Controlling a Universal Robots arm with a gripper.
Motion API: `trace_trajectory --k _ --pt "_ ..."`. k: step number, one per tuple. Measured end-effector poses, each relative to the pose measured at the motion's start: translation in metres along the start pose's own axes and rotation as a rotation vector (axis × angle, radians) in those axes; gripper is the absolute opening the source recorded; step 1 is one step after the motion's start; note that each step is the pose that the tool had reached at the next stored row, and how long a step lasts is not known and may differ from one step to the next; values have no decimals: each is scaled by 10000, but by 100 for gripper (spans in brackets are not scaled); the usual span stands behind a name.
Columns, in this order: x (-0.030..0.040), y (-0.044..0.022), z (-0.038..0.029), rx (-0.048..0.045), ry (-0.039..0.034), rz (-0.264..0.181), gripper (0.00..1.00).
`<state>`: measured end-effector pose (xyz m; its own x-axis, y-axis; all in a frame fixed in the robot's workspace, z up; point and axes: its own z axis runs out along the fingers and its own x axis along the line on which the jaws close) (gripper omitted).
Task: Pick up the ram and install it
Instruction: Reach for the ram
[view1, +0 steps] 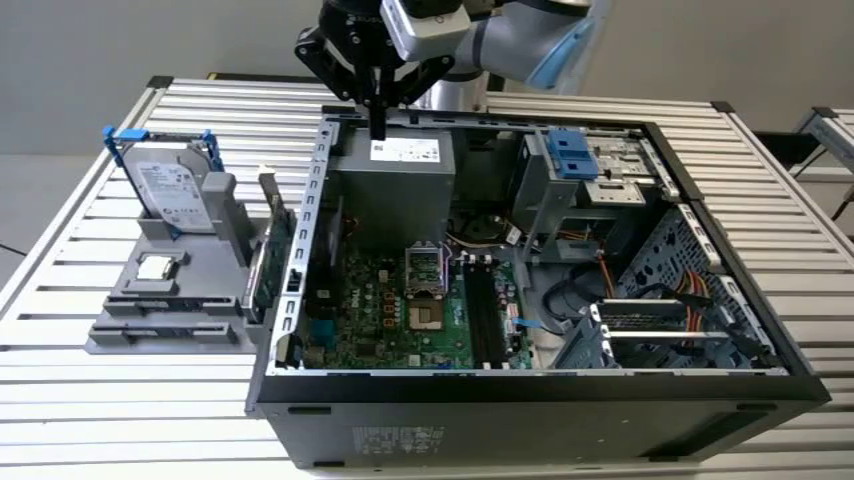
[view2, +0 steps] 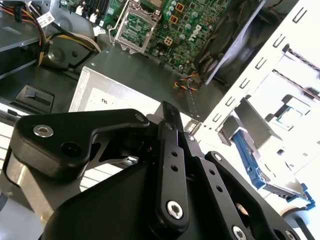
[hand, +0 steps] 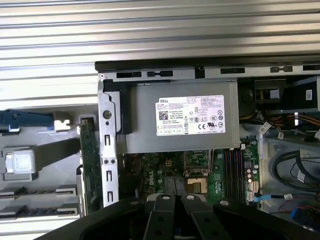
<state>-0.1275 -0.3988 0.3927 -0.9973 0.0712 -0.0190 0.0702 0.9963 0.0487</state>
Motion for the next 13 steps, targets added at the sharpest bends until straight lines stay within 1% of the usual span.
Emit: trace_trajectory --k 10,13 --pt "113 -8 -2 -1 -1 1 0" --pt "137 -10 -3 -1 0 0 0"
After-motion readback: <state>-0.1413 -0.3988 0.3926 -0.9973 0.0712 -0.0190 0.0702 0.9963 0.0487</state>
